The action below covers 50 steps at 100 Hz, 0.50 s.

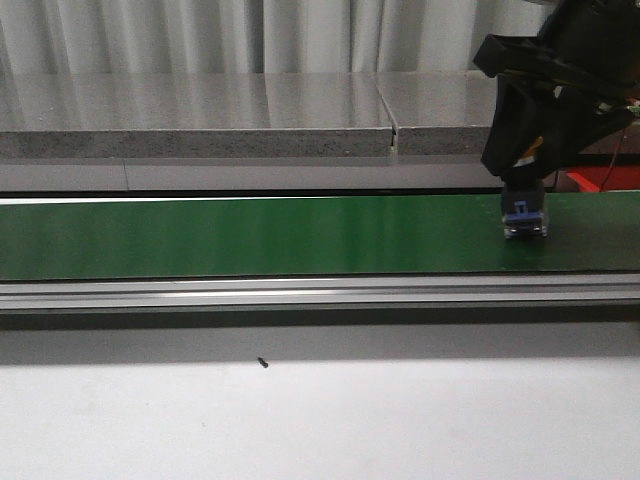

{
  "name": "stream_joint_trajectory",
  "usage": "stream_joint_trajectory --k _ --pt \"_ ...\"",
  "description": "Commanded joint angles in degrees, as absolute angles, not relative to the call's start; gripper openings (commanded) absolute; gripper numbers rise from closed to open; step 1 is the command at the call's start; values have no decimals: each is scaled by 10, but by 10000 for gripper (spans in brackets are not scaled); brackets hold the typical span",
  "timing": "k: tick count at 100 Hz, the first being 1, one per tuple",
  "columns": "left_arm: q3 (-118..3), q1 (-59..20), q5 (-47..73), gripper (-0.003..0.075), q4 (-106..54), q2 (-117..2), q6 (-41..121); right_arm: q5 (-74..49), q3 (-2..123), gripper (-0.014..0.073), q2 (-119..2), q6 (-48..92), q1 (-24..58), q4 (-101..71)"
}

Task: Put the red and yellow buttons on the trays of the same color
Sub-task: 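Grasp the second yellow button at the belt's end with right gripper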

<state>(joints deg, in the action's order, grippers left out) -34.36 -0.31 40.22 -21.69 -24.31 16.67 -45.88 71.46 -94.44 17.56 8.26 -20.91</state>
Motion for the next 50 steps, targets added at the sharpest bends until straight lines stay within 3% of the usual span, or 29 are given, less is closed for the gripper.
stream_joint_trajectory --k 1,30,50 --pt "-358 -8 367 -20 -231 -247 166 -439 732 217 -922 184 82 -213" --pt "-358 -8 367 -20 -231 -247 166 -434 731 216 -897 184 72 -212" --pt "-358 -8 367 -20 -231 -247 166 -445 730 216 -850 184 8 -212"
